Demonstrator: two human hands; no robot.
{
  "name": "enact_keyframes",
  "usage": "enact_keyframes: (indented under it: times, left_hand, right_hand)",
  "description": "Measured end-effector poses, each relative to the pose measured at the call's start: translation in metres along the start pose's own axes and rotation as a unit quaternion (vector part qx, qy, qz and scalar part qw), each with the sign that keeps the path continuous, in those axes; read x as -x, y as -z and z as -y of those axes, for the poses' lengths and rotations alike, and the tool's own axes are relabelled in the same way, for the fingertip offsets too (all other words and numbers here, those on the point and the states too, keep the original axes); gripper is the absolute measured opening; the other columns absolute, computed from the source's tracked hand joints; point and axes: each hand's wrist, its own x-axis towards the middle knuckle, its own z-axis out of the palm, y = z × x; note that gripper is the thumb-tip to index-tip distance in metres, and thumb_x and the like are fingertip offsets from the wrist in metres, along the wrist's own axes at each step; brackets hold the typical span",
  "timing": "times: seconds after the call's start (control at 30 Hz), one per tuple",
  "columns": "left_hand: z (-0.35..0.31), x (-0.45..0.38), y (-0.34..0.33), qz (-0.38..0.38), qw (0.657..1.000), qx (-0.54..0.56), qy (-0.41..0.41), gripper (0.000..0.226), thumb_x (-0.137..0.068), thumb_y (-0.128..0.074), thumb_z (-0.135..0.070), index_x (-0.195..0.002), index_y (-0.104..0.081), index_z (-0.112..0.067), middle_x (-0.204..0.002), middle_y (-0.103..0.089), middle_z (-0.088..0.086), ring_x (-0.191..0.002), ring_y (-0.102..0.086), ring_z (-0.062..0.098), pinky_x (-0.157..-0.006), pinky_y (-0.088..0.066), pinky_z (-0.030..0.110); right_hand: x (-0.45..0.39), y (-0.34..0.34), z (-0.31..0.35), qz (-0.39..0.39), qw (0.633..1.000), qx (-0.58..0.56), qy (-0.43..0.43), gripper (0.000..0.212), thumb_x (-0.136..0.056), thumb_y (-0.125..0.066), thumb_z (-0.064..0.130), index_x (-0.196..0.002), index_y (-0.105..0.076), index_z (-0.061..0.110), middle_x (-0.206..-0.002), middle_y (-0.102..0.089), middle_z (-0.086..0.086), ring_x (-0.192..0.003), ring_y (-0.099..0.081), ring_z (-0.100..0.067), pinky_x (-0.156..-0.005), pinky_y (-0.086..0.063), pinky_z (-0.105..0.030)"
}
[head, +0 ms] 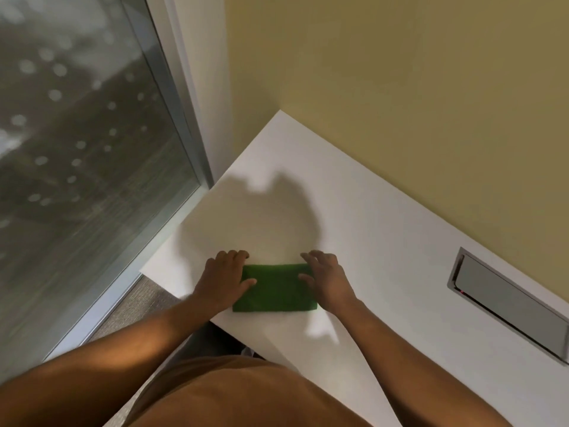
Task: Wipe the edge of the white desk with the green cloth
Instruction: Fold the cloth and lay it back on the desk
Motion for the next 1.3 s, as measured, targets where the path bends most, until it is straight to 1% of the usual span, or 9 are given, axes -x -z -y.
enact_keyframes:
  times: [0.17,0.3,0.47,0.57,0.63,0.83,1.03,1.17,1.3]
  left_hand:
    - [0.005,-0.021,0.005,0.091,0.994,0.044,0.034,0.050,-0.085,-0.082,-0.051,-0.119,-0.073,-0.015,-0.114,-0.068,0.006,-0.112,-0.058,0.025,-0.090,-0.050,0.036]
    - [0.004,-0.025,0.010,0.152,0.942,0.291,0.062,0.026,-0.082,-0.090,-0.026,-0.094,-0.072,-0.010,-0.095,-0.068,0.008,-0.093,-0.065,0.026,-0.077,-0.052,0.034]
    - [-0.027,-0.031,0.025,0.178,0.771,0.590,0.161,0.059,-0.068,-0.096,-0.036,-0.116,-0.073,-0.009,-0.116,-0.078,0.016,-0.106,-0.074,0.031,-0.078,-0.064,0.036]
    - [-0.057,-0.037,0.030,0.221,0.738,0.617,0.160,0.028,-0.094,-0.075,-0.019,-0.121,-0.074,-0.014,-0.115,-0.083,0.010,-0.103,-0.078,0.026,-0.077,-0.065,0.032]
    - [-0.079,-0.046,0.024,0.231,0.743,0.607,0.162,0.022,-0.097,-0.071,-0.010,-0.118,-0.074,-0.014,-0.110,-0.084,0.007,-0.100,-0.079,0.025,-0.075,-0.066,0.031]
    - [-0.135,-0.067,-0.006,0.231,0.759,0.582,0.177,0.035,-0.095,-0.062,0.014,-0.126,-0.070,0.000,-0.123,-0.078,0.021,-0.122,-0.071,0.042,-0.111,-0.053,0.049]
    - [-0.220,-0.099,-0.032,0.180,0.814,0.529,0.160,0.036,-0.093,-0.068,0.012,-0.126,-0.071,0.000,-0.113,-0.080,0.014,-0.083,-0.082,0.018,-0.066,-0.064,0.021]
    - [-0.276,-0.148,-0.049,0.116,0.832,0.521,0.153,0.049,-0.091,-0.074,0.009,-0.137,-0.065,-0.008,-0.114,-0.078,0.012,-0.080,-0.079,0.016,-0.066,-0.065,0.022]
    - [-0.322,-0.205,-0.057,0.068,0.860,0.489,0.126,0.061,-0.089,-0.076,0.008,-0.143,-0.057,-0.012,-0.125,-0.073,0.015,-0.093,-0.076,0.025,-0.072,-0.066,0.028]
  right_hand:
    - [-0.009,-0.011,-0.015,0.046,0.998,0.019,-0.044,0.040,-0.082,-0.075,0.045,-0.116,-0.074,0.023,-0.108,-0.061,-0.001,-0.111,-0.055,-0.033,-0.087,-0.047,-0.038]
    - [0.011,-0.012,-0.030,0.035,0.966,-0.223,-0.129,0.023,-0.076,-0.084,0.034,-0.086,-0.074,0.015,-0.088,-0.069,-0.004,-0.087,-0.065,-0.024,-0.074,-0.046,-0.032]
    - [0.053,-0.003,-0.048,0.008,0.812,-0.551,-0.192,0.033,-0.092,-0.081,0.030,-0.116,-0.073,0.009,-0.113,-0.079,-0.014,-0.109,-0.074,-0.033,-0.102,-0.058,-0.048]
    - [0.072,-0.002,-0.057,-0.045,0.684,-0.694,-0.219,0.039,-0.099,-0.073,0.026,-0.134,-0.066,0.010,-0.130,-0.075,-0.014,-0.121,-0.072,-0.035,-0.106,-0.058,-0.054]
    - [0.088,-0.002,-0.067,-0.072,0.632,-0.738,-0.223,0.040,-0.100,-0.071,0.022,-0.137,-0.063,0.010,-0.133,-0.074,-0.014,-0.122,-0.072,-0.035,-0.104,-0.059,-0.057]
    - [0.115,-0.008,-0.114,-0.146,0.630,-0.720,-0.254,0.040,-0.092,-0.077,0.004,-0.129,-0.064,0.013,-0.128,-0.074,-0.017,-0.118,-0.072,-0.038,-0.099,-0.062,-0.055]
    - [0.116,0.008,-0.196,-0.206,0.631,-0.692,-0.283,0.034,-0.089,-0.079,-0.002,-0.115,-0.069,0.017,-0.119,-0.076,-0.020,-0.114,-0.073,-0.042,-0.100,-0.060,-0.060]
    - [0.096,0.030,-0.257,-0.246,0.643,-0.663,-0.292,0.036,-0.086,-0.080,-0.006,-0.110,-0.069,0.020,-0.118,-0.076,-0.020,-0.114,-0.072,-0.043,-0.100,-0.060,-0.059]
    - [0.061,0.062,-0.309,-0.271,0.666,-0.624,-0.307,0.053,-0.086,-0.077,-0.008,-0.135,-0.061,0.005,-0.122,-0.074,-0.021,-0.114,-0.072,-0.038,-0.096,-0.062,-0.046]
